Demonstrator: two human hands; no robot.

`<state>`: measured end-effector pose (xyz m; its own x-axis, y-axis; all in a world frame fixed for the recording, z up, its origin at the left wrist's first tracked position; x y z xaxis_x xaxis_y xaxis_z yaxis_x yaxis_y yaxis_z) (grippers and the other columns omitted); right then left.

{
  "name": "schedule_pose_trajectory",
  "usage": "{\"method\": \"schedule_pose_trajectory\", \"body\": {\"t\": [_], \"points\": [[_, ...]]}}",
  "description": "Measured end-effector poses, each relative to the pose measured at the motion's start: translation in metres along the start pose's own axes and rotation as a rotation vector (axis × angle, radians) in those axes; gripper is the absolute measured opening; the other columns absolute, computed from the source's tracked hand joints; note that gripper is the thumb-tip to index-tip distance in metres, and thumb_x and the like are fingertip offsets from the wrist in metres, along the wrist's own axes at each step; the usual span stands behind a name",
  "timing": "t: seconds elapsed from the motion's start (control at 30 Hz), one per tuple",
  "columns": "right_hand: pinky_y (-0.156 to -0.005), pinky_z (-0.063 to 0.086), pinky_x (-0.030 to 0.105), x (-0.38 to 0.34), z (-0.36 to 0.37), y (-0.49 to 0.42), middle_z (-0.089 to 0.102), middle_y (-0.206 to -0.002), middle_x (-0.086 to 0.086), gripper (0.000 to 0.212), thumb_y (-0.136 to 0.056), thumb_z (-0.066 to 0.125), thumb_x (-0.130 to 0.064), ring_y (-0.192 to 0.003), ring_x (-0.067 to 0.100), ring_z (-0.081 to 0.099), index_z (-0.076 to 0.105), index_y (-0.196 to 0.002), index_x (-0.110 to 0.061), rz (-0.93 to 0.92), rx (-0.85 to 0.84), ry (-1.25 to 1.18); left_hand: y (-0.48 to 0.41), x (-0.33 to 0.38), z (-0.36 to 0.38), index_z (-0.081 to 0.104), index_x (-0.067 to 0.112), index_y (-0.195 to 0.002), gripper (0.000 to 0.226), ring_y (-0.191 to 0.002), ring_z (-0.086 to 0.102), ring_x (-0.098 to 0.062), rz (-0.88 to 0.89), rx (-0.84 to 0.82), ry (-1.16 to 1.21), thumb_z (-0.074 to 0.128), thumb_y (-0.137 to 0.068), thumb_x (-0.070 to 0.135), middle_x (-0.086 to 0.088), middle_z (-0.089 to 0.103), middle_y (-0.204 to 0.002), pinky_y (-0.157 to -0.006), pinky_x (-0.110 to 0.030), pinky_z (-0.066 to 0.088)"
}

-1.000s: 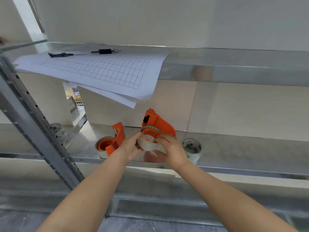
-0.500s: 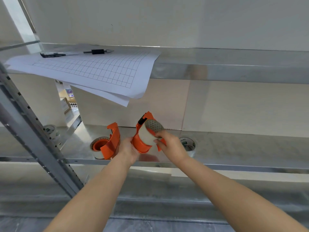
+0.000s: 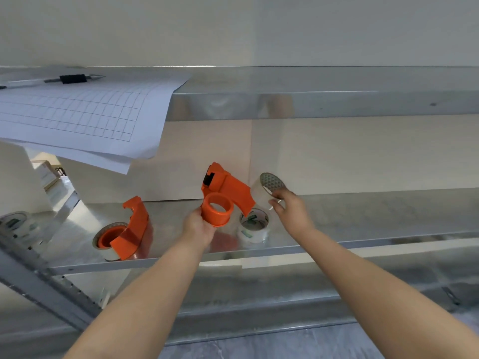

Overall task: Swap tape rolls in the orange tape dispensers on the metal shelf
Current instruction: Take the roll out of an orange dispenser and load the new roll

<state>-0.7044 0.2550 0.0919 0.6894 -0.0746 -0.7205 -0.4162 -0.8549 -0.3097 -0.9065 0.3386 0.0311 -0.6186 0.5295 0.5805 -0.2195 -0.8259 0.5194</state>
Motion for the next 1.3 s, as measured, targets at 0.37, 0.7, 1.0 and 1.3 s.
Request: {"method": "schedule_pose_trajectory", "body": {"t": [0.37, 0.7, 1.0, 1.3], "points": [[-0.082, 0.047, 0.038, 0.096, -0.018, 0.008, 0.063, -0.106, 0.024, 0.016, -0.086, 0.054, -0.005, -0.097, 0.038, 0.058, 0.058, -0.101, 0.001, 0.181, -0.122, 0.223, -0.012, -0.028, 0.014, 0.054, 0.006, -0.095, 0.027, -0.123, 0.051, -0.028, -0.021, 0.055, 0.040, 0.028, -0.100, 0.014, -0.018, 0.051, -0.136, -0.101, -0.045, 0.040], [-0.089, 0.044, 0.037, 0.115, 0.001, 0.020, 0.057, -0.114, 0.019, 0.022, -0.085, 0.051, -0.006, -0.104, 0.035, 0.052, 0.056, -0.106, -0.001, 0.170, -0.264, 0.380, -0.013, -0.009, 0.004, 0.051, 0.010, -0.090, 0.025, -0.105, 0.055, -0.026, 0.008, 0.092, 0.071, 0.029, -0.099, 0.015, -0.013, 0.057, -0.105, -0.107, -0.047, 0.038], [-0.103, 0.038, 0.034, 0.039, 0.063, 0.026, 0.048, -0.137, 0.007, 0.050, -0.080, 0.063, -0.027, -0.127, 0.025, 0.041, 0.051, -0.128, -0.017, -0.165, -0.450, 0.422, -0.004, 0.000, 0.000, 0.053, 0.008, -0.109, 0.027, -0.111, 0.054, -0.027, 0.025, 0.072, 0.048, 0.029, -0.099, 0.016, -0.015, 0.057, -0.114, -0.106, -0.046, 0.039], [-0.097, 0.038, 0.027, 0.026, 0.081, 0.025, 0.057, -0.130, 0.016, 0.036, -0.088, 0.057, -0.014, -0.120, 0.029, 0.051, 0.055, -0.122, -0.003, 0.202, -0.287, 0.041, 0.004, 0.038, -0.038, 0.053, 0.006, -0.117, 0.033, -0.076, 0.060, -0.016, 0.151, 0.085, -0.058, 0.029, -0.100, 0.019, -0.008, 0.062, -0.098, -0.072, -0.031, 0.047]]}}
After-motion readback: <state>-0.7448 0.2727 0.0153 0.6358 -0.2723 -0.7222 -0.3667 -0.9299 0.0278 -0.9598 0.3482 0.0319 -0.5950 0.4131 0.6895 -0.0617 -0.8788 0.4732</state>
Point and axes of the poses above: each hand's wrist, its own y-axis away from the middle knuckle, its own z-axis out of the palm, x = y × z, the point moved 6 cm from there along -y, towards the middle knuckle
